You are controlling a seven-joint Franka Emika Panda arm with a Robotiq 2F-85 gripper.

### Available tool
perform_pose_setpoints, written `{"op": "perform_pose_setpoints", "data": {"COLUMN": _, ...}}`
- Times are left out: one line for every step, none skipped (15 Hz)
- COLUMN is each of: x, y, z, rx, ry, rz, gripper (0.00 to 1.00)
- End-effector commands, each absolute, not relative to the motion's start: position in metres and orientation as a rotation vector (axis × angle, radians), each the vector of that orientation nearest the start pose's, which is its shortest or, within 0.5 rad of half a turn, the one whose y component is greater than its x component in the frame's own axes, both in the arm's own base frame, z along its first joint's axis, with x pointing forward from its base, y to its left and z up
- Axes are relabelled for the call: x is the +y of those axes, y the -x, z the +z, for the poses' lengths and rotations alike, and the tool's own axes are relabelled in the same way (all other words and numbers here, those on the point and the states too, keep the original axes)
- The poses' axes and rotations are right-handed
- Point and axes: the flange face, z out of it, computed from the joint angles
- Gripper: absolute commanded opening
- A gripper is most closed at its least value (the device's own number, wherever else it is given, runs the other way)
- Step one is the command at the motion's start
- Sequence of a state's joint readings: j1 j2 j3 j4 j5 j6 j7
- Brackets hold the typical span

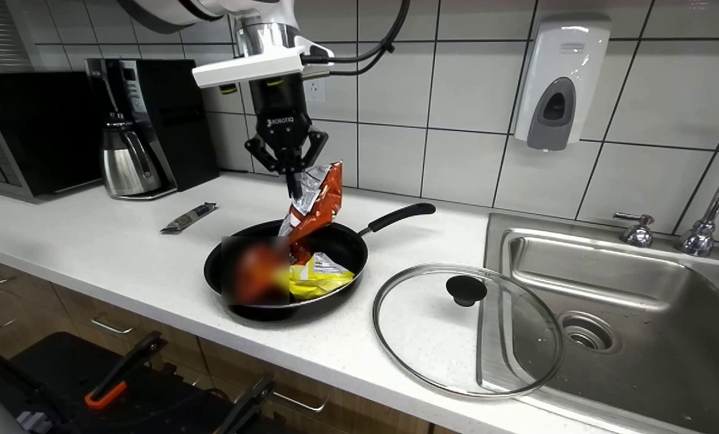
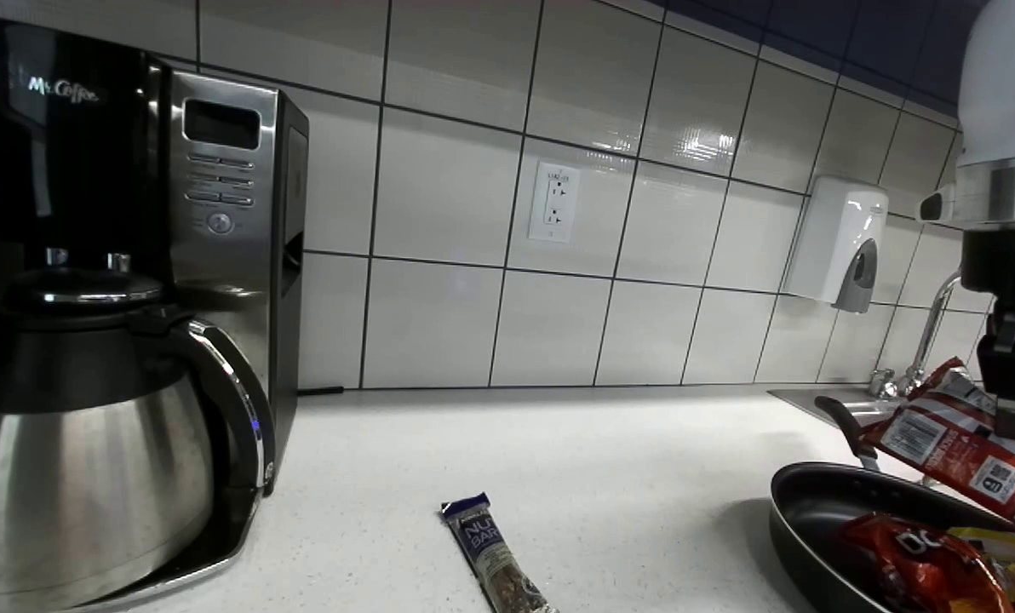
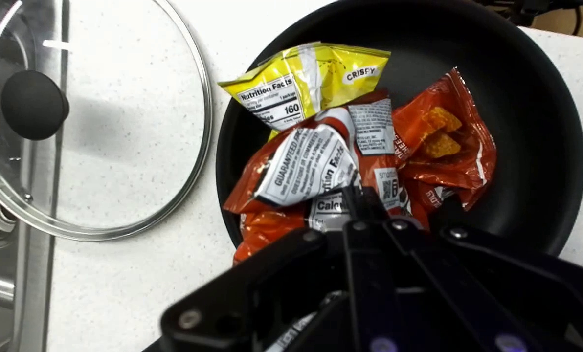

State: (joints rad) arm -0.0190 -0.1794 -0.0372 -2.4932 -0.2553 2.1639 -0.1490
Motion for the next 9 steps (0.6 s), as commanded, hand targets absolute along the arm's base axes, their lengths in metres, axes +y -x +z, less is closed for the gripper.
{"op": "perform_pose_setpoints", "data": {"x": -0.041, "y": -0.433, "z": 0.334, "rx": -0.321, "ry": 3.316, "rz": 0.271, "gripper": 0.00}}
{"op": "perform_pose_setpoints", "data": {"x": -0.041, "y": -0.433, "z": 0.330, "rx": -0.277, "ry": 3.324, "rz": 0.274, "gripper": 0.00}}
{"op": "perform_pose_setpoints", "data": {"x": -0.041, "y": -0.434, "z": 0.327, "rx": -0.245, "ry": 3.327, "rz": 0.277, "gripper": 0.00}}
{"op": "perform_pose_setpoints", "data": {"x": -0.040, "y": -0.435, "z": 0.323, "rx": -0.212, "ry": 3.331, "rz": 0.281, "gripper": 0.00}}
{"op": "perform_pose_setpoints", "data": {"x": -0.040, "y": -0.435, "z": 0.319, "rx": -0.186, "ry": 3.333, "rz": 0.288, "gripper": 0.00}}
{"op": "perform_pose_setpoints", "data": {"x": -0.039, "y": -0.435, "z": 0.313, "rx": -0.165, "ry": 3.328, "rz": 0.295, "gripper": 0.00}}
{"op": "perform_pose_setpoints", "data": {"x": -0.038, "y": -0.435, "z": 0.308, "rx": -0.147, "ry": 3.325, "rz": 0.303, "gripper": 0.00}}
{"op": "perform_pose_setpoints", "data": {"x": -0.037, "y": -0.435, "z": 0.303, "rx": -0.134, "ry": 3.320, "rz": 0.314, "gripper": 0.00}}
{"op": "perform_pose_setpoints", "data": {"x": -0.035, "y": -0.435, "z": 0.297, "rx": -0.127, "ry": 3.313, "rz": 0.322, "gripper": 0.00}}
